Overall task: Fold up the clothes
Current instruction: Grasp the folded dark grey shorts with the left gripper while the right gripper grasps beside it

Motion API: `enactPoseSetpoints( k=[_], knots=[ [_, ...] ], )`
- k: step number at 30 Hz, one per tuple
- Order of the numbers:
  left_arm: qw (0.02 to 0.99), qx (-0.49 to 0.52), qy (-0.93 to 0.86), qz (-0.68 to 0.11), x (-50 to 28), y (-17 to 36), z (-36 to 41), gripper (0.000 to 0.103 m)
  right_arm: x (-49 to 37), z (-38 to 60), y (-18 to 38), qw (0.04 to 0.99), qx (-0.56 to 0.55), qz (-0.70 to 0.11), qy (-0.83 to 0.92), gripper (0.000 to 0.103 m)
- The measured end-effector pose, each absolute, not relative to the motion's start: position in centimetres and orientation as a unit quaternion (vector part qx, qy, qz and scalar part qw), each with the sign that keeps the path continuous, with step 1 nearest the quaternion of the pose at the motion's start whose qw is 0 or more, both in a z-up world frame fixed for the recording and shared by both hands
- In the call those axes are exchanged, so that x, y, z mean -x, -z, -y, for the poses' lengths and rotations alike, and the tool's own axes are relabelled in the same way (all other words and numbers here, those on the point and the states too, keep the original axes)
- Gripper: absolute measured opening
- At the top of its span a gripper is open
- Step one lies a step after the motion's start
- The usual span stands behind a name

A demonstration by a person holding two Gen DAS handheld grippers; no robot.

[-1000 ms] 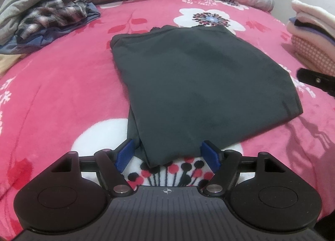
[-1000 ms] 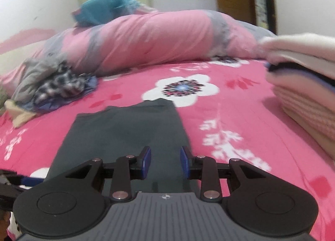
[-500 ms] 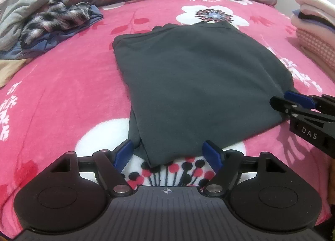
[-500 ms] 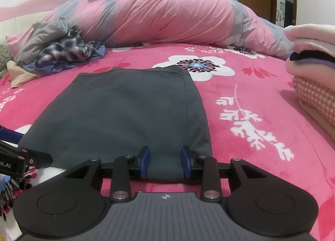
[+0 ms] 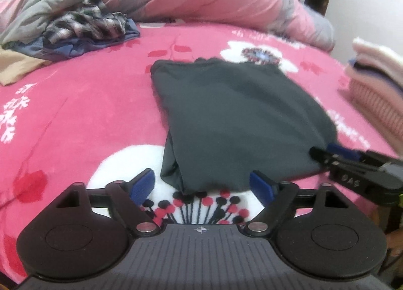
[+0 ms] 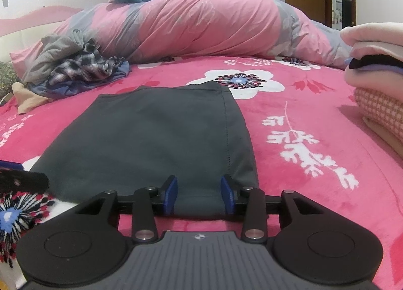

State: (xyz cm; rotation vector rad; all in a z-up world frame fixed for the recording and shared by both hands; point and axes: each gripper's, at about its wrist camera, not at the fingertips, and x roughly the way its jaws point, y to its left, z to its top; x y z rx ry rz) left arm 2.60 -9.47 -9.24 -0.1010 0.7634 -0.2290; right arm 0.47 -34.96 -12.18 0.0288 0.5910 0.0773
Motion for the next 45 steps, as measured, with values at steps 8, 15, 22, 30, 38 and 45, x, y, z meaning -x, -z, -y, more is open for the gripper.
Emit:
enactPoseSetpoints(
  k=[8, 15, 22, 30, 38, 45],
  knots=[
    [0.919, 0.06, 0.114, -0.373, -2.3, 8.9, 8.9, 0.096, -0.5, 34.8, 12.2, 0.956, -0.015, -0.291, -0.039, 0.043],
    [0.925, 0.09, 0.1, -0.357, -2.0, 8.8, 7.7, 0.103, -0.4, 34.7, 12.2, 0.955, -0.017, -0.292, -0.041, 0.044],
    [0.933, 0.101, 0.079, -0.337, -2.3, 9.3, 6.4, 0.103, -0.2, 34.4, 12.1, 0.954, -0.013, -0.291, -0.065, 0.067],
    [0.93, 0.115, 0.092, -0.338, -3.8, 9.9, 4.9, 0.103, 1.3, 36.4, 10.7, 0.958, -0.084, -0.267, -0.064, 0.071],
    [0.921, 0.131, 0.129, -0.342, -5.9, 10.8, 3.8, 0.103, 1.6, 43.8, 9.6, 0.93, -0.262, -0.252, -0.057, 0.076],
    [0.897, 0.211, 0.164, -0.353, -9.2, 12.3, 2.1, 0.103, -3.5, 48.8, 12.9, 0.858, -0.383, -0.332, -0.087, 0.077]
  ],
)
